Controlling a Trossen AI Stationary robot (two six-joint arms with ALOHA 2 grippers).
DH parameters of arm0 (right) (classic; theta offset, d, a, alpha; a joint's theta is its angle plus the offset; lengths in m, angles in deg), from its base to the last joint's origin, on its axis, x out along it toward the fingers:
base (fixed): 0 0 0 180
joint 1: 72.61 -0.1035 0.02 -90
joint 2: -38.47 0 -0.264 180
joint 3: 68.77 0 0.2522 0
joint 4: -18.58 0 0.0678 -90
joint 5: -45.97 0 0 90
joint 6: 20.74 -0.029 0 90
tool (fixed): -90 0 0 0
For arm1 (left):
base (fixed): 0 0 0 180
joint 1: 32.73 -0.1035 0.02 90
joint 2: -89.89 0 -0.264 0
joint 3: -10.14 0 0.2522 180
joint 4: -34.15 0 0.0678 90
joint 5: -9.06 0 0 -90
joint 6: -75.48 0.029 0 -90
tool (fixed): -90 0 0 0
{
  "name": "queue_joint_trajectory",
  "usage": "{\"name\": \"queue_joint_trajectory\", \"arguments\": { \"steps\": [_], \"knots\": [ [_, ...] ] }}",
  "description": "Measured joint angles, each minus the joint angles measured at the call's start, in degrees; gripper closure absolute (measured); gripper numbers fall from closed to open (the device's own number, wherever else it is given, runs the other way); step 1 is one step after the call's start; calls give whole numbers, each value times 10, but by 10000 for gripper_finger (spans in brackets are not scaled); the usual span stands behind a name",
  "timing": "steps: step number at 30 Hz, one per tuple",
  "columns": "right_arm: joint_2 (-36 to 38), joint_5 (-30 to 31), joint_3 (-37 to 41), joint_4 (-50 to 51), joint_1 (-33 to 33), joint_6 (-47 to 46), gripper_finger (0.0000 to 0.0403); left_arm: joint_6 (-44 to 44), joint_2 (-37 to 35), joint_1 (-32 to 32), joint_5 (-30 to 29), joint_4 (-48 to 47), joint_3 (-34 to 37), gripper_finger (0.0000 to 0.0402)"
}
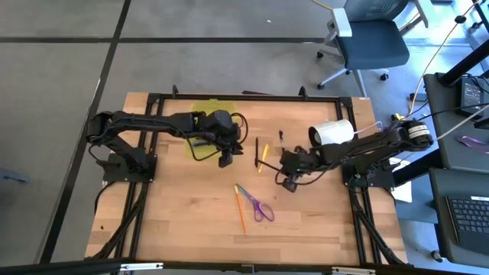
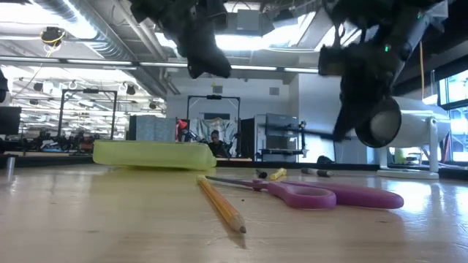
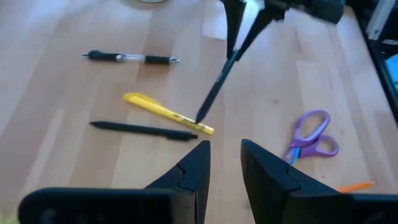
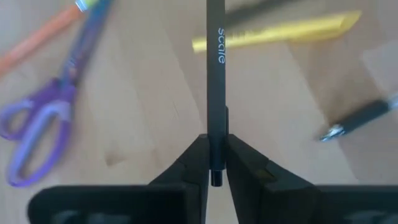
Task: Pick & place school supplies into a supply box
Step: Put the black pen into the yellow supply box
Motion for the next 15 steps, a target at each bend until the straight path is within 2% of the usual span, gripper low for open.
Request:
{"name": "queue_joint_trajectory", "arguments": {
  "steps": [6,8,15],
  "knots": [
    [85,61,-1,-6,-17,-4,349,14,0,5,59,75,0,329],
    [113,82,-1,-5,-21,-5,350,18,0,12,61,105,0,332],
    [211,149,-1,-3,-28,-8,360,16,-1,21,38,108,0,334]
  ]
}}
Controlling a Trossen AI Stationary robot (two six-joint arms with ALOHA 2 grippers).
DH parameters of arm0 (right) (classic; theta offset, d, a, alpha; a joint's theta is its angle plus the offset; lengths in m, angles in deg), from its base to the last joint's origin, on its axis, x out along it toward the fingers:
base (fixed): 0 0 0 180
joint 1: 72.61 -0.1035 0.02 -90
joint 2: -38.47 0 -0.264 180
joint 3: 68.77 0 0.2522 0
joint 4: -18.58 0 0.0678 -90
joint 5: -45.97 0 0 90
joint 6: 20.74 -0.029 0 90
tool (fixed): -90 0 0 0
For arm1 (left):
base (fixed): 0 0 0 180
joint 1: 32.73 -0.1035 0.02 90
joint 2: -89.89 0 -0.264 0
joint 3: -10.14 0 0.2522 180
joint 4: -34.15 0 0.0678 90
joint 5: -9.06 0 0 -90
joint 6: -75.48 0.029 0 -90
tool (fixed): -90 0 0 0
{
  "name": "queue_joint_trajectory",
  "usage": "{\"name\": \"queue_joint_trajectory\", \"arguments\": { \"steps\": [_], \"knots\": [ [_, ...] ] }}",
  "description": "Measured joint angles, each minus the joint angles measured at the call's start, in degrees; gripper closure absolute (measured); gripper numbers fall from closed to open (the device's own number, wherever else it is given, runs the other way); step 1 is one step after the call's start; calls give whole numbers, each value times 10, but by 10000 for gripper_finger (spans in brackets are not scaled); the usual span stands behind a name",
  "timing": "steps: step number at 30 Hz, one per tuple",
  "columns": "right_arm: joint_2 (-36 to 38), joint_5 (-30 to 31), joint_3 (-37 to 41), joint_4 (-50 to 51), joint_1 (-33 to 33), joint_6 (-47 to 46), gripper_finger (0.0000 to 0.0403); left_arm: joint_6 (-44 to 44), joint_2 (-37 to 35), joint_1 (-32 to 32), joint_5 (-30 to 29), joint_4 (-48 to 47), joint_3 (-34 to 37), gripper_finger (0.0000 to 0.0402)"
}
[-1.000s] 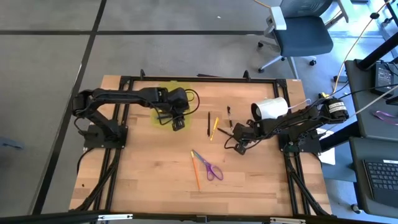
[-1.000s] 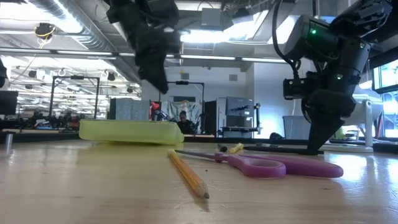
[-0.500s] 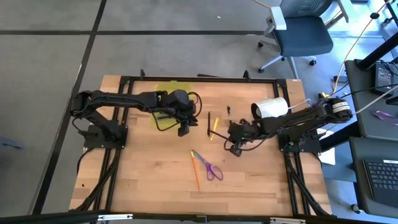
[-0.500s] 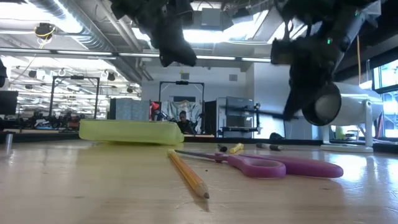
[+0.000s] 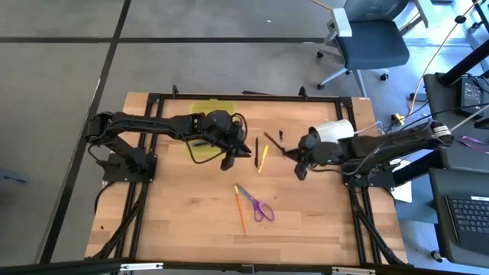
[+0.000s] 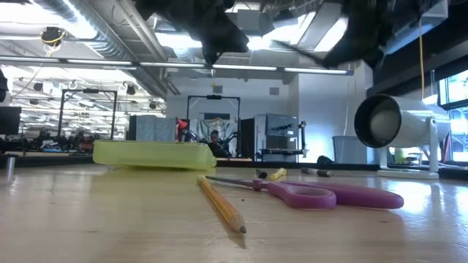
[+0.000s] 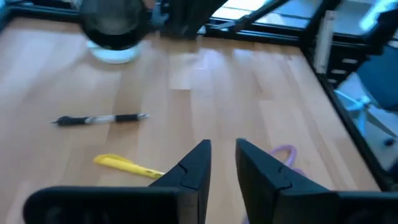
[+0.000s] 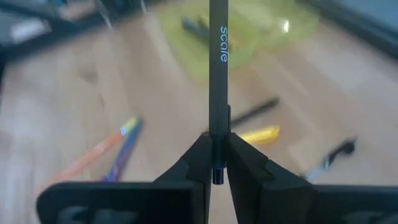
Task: Pick & place school supplies into a supply box
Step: Put the black pen into the yellow supply box
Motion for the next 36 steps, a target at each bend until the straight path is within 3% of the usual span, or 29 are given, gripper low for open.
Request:
{"name": "queue_joint_trajectory", "arguments": {
  "steps": [9,14,18,22,32,36],
  "knots": [
    [40,17,0,-95,-2,58,359,-39,0,23,-19,136,0,316],
    [40,17,0,-113,-2,73,358,-51,0,35,-52,166,0,294],
    [40,8,0,-137,-6,89,357,-113,0,41,-89,166,0,280],
    [40,6,0,-175,-16,103,357,-149,1,44,-84,187,0,277],
    [35,-9,0,-274,-45,116,357,-120,1,64,-79,354,0,289],
    [22,-9,-1,-319,-55,129,357,-116,1,64,-81,374,0,295]
  ]
}}
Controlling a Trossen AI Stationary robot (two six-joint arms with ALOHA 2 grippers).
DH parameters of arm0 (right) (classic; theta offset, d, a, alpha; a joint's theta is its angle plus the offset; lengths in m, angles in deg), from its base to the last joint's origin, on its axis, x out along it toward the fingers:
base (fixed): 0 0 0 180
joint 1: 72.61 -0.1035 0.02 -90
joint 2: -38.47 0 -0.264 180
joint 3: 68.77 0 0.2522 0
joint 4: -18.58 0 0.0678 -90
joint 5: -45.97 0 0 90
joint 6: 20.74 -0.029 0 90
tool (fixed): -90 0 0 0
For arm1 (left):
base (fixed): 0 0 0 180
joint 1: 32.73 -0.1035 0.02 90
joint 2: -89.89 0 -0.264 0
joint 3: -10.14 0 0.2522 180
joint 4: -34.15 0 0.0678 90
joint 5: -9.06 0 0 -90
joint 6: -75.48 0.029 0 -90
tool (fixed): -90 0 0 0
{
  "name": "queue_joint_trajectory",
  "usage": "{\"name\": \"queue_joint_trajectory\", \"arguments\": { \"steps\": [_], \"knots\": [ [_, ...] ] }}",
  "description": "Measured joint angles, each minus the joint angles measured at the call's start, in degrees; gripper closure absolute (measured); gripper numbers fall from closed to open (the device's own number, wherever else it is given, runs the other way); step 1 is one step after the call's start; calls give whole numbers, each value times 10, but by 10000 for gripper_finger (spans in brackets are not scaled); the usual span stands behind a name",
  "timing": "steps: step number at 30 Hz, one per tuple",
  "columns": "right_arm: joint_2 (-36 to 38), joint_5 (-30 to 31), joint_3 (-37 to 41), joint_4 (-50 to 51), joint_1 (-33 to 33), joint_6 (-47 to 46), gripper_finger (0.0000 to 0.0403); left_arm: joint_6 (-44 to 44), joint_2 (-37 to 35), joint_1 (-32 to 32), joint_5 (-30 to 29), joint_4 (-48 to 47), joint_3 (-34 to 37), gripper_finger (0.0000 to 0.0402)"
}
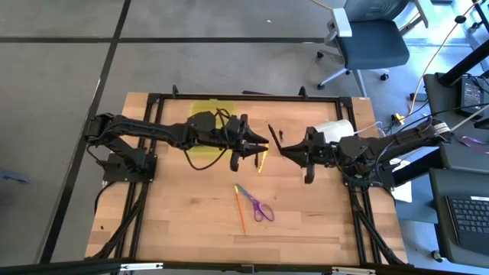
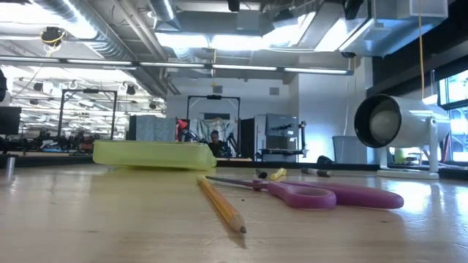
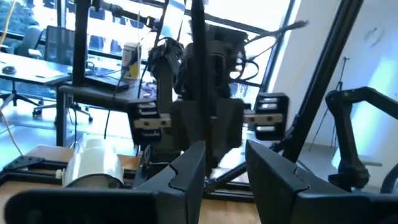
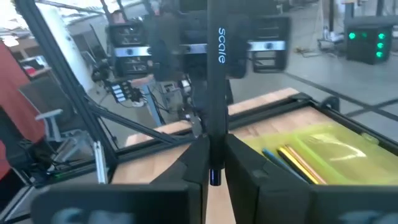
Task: Pick & place school supplies into a supply box
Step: Put the black pen into the yellow supply box
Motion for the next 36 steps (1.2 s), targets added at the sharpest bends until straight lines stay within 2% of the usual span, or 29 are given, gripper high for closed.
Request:
{"name": "queue_joint_trajectory", "arguments": {
  "steps": [14,25,36],
  "knots": [
    [-60,0,0,-58,-2,5,357,24,0,-3,-2,16,0,314],
    [-62,0,0,-76,-2,11,356,50,0,-2,2,42,0,383],
    [-75,1,-1,-78,-2,-2,356,51,1,-2,3,40,1,381]
  ]
}}
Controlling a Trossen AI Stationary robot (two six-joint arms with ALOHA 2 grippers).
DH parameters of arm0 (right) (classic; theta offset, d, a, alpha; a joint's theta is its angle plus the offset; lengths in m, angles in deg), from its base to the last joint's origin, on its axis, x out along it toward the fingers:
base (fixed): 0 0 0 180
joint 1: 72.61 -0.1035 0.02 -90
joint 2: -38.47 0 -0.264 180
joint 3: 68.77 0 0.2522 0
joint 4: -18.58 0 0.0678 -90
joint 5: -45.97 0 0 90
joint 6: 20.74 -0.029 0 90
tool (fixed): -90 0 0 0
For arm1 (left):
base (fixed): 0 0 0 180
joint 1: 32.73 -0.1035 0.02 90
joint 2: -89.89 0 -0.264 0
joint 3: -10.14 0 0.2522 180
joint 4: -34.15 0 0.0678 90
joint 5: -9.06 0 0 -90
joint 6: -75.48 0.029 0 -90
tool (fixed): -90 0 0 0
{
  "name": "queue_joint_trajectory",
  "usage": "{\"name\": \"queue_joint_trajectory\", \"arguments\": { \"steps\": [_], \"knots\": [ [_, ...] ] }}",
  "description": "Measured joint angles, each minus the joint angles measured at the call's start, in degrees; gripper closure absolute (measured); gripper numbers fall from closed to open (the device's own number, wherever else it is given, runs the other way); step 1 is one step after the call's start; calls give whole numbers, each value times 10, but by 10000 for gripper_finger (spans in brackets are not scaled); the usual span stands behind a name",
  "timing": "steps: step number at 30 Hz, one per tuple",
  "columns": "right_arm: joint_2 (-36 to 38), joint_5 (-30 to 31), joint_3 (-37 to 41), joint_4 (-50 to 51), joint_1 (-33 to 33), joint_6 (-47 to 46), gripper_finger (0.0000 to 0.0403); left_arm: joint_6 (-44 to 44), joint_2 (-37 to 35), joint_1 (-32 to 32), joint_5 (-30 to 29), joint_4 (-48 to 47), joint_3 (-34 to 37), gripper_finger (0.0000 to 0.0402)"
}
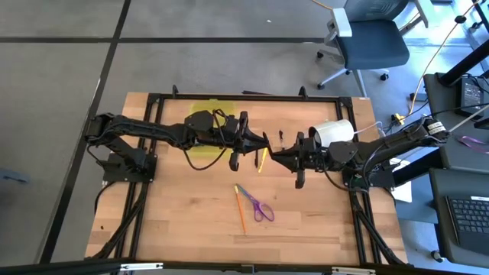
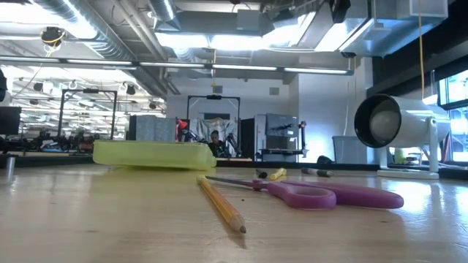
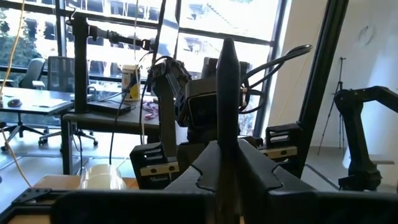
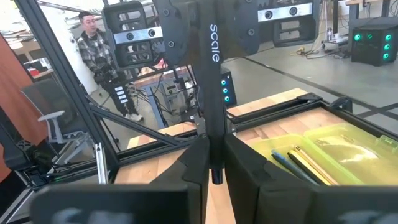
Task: Pick & place school supplies into a supply box
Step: Put the black pen into the yellow supply box
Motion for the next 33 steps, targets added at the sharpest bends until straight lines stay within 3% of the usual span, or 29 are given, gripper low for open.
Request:
{"name": "queue_joint_trajectory", "arguments": {
  "steps": [8,18,21,26,33],
  "knots": [
    [2,1,0,2,0,3,343,3,0,0,2,1,0,382],
    [17,0,1,68,0,10,235,6,-1,-3,4,-18,0,382],
    [25,2,1,128,0,-3,214,13,-14,-13,6,-81,-1,382],
    [27,49,1,221,0,-87,204,20,-59,-46,-21,-271,-1,382],
    [27,85,1,338,25,-224,203,29,-97,-96,-108,-557,-1,382]
  ]
}}
